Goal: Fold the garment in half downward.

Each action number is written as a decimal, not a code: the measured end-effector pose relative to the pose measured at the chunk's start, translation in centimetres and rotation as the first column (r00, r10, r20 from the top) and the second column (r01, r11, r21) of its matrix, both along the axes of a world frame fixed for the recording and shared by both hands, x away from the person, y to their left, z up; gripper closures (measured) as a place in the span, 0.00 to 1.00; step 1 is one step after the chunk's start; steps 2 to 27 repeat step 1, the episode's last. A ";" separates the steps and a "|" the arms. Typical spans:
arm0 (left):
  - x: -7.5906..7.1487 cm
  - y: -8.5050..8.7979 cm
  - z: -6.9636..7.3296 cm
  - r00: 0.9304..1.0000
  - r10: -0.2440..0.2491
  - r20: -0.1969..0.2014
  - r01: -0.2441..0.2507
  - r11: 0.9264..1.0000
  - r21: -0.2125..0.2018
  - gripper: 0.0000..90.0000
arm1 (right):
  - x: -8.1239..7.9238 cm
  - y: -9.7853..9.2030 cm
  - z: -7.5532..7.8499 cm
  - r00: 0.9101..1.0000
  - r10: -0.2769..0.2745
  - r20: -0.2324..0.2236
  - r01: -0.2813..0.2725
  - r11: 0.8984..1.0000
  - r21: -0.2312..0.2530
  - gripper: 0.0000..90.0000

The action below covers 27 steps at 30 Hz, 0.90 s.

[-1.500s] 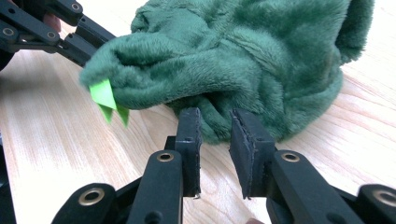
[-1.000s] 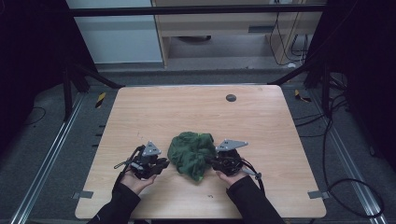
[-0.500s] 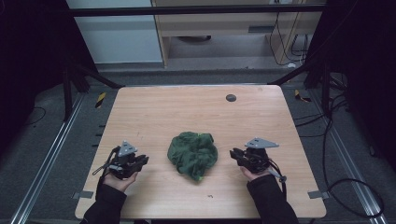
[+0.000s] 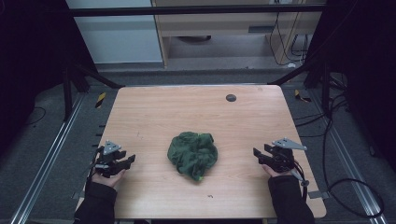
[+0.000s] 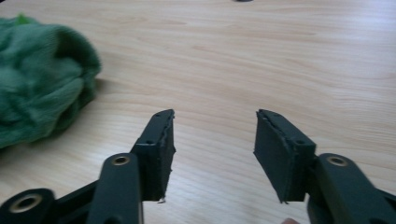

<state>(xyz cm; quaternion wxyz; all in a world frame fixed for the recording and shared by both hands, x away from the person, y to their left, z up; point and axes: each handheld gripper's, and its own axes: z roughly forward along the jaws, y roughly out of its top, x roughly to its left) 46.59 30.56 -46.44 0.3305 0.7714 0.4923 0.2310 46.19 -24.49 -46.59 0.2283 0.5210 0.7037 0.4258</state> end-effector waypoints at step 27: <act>0.0 0.2 0.0 1.000 0.007 0.006 -0.007 1.000 0.003 0.56 | 0.0 -0.3 0.0 1.000 -0.010 0.007 0.010 1.000 0.000 0.48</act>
